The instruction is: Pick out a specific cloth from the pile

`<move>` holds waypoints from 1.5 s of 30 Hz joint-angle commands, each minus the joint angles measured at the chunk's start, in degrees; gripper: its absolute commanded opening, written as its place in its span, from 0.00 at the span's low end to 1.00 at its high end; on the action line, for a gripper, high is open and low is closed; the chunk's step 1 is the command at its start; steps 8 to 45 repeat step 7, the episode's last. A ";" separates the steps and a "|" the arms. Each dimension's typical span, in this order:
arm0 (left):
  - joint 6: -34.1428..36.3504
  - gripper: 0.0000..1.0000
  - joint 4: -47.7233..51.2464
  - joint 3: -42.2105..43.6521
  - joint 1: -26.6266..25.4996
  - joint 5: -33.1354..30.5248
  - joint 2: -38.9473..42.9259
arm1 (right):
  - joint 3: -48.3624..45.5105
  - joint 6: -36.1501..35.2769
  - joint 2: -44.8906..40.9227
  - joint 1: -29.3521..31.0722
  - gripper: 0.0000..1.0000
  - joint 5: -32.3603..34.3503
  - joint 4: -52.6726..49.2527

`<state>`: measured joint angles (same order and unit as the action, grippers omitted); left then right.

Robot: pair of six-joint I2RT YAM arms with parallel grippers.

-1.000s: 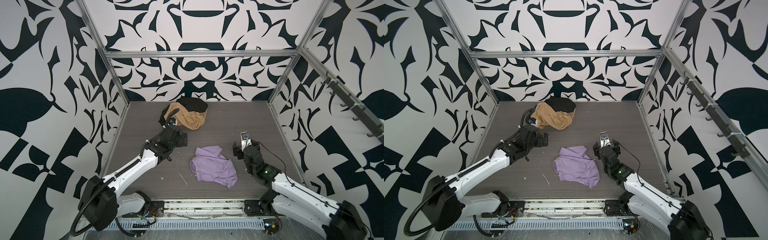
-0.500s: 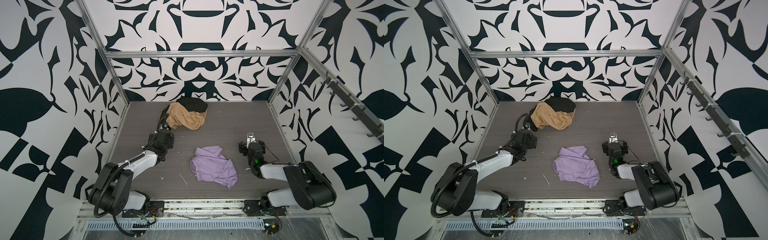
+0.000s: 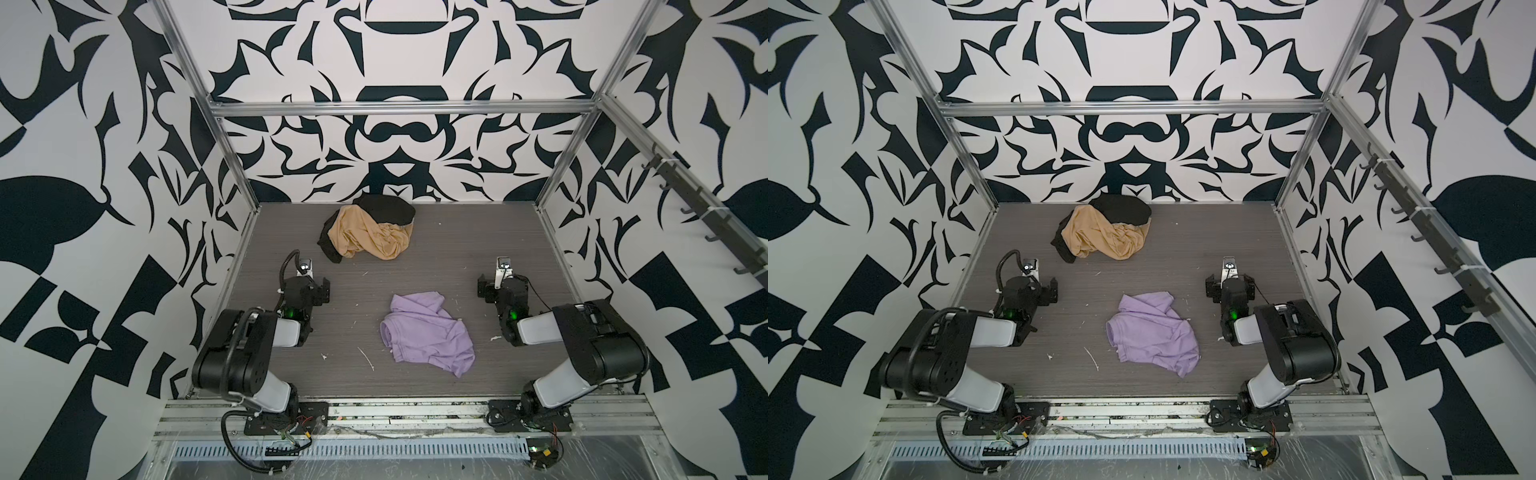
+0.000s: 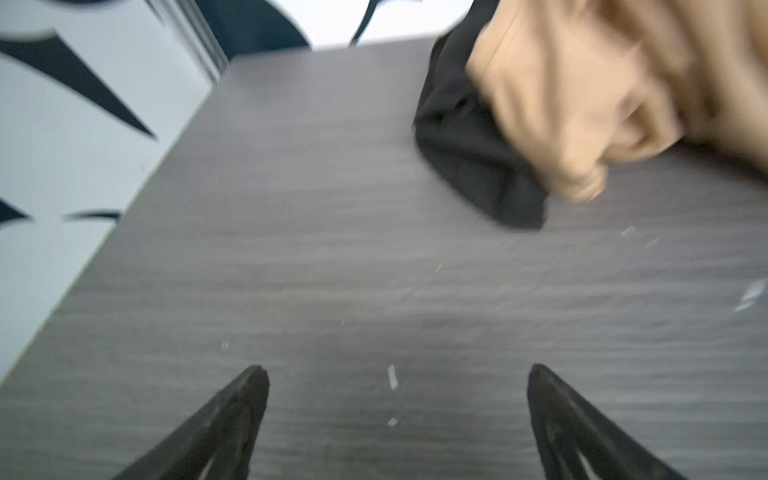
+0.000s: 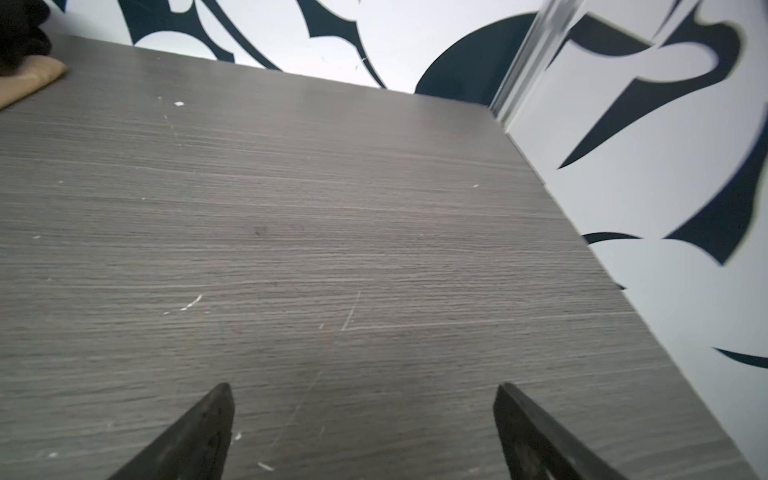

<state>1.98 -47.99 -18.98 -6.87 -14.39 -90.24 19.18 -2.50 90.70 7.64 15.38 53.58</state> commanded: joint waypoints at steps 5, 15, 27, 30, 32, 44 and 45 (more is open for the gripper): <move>-2.35 0.99 -5.60 -2.13 2.48 4.21 0.25 | 1.80 1.35 -1.04 -1.66 1.00 -7.21 -1.48; -2.37 0.99 -5.66 -1.94 2.43 4.23 0.54 | 1.30 0.92 -1.47 -1.65 0.99 -6.72 -1.29; -2.37 0.99 -5.66 -1.94 2.43 4.23 0.54 | 1.30 0.92 -1.47 -1.65 0.99 -6.72 -1.29; -2.37 0.99 -5.66 -1.94 2.43 4.23 0.54 | 1.30 0.92 -1.47 -1.65 0.99 -6.72 -1.29; -2.37 0.99 -5.66 -1.94 2.43 4.23 0.54 | 1.30 0.92 -1.47 -1.65 0.99 -6.72 -1.29; -2.37 0.99 -5.66 -1.94 2.43 4.23 0.54 | 1.30 0.92 -1.47 -1.65 0.99 -6.72 -1.29; -2.37 0.99 -5.66 -1.94 2.43 4.23 0.54 | 1.30 0.92 -1.47 -1.65 0.99 -6.72 -1.29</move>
